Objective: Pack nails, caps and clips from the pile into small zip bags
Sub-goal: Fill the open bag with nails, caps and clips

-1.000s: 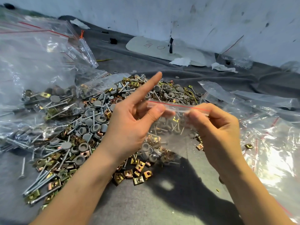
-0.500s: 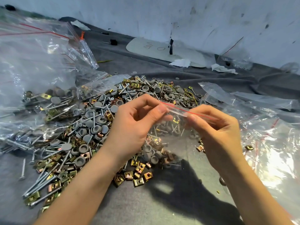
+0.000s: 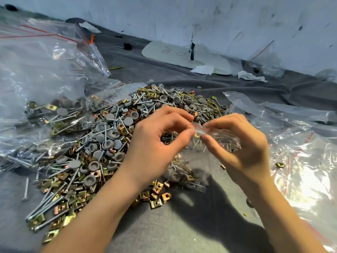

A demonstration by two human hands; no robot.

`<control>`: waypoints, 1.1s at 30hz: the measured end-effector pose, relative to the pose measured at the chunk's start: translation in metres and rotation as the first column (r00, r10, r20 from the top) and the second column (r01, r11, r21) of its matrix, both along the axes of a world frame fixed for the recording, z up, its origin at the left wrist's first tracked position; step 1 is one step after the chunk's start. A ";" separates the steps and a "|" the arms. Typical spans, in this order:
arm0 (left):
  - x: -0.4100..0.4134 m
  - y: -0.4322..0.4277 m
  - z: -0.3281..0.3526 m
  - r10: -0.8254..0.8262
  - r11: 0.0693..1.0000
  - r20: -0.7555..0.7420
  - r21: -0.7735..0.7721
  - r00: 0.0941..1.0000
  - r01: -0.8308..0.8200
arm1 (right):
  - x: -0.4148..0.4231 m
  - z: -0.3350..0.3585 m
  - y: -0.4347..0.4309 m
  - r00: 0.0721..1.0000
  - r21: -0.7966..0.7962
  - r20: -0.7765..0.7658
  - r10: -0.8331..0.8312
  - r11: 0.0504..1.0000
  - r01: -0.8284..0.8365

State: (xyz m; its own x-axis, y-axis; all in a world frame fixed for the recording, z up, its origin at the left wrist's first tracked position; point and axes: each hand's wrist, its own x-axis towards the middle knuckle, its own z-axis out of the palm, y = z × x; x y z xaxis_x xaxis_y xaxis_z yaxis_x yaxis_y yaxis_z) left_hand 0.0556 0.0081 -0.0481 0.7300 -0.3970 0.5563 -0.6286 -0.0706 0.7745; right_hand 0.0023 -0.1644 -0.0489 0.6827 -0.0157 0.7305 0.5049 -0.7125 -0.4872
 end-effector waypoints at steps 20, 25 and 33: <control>0.000 -0.002 -0.008 0.054 0.971 0.249 0.212 0.967 -0.109 | 0.005 -0.006 0.002 0.997 -0.187 -0.080 -0.020 0.982 0.004; -0.002 -0.002 -0.008 0.084 0.974 0.233 0.188 0.969 -0.130 | 0.006 -0.006 -0.002 0.998 -0.198 -0.048 -0.045 0.980 0.035; -0.001 -0.003 -0.006 0.059 0.981 0.208 0.170 0.976 -0.096 | 0.007 -0.007 -0.002 0.999 -0.185 -0.004 -0.031 0.982 0.030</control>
State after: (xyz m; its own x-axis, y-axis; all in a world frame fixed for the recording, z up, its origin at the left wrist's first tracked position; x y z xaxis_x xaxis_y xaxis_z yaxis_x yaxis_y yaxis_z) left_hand 0.0551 0.0048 -0.0540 0.6432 -0.4496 0.6198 -0.7569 -0.2509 0.6035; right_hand 0.0093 -0.1668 -0.0562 0.6892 0.0983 0.7178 0.4784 -0.8058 -0.3490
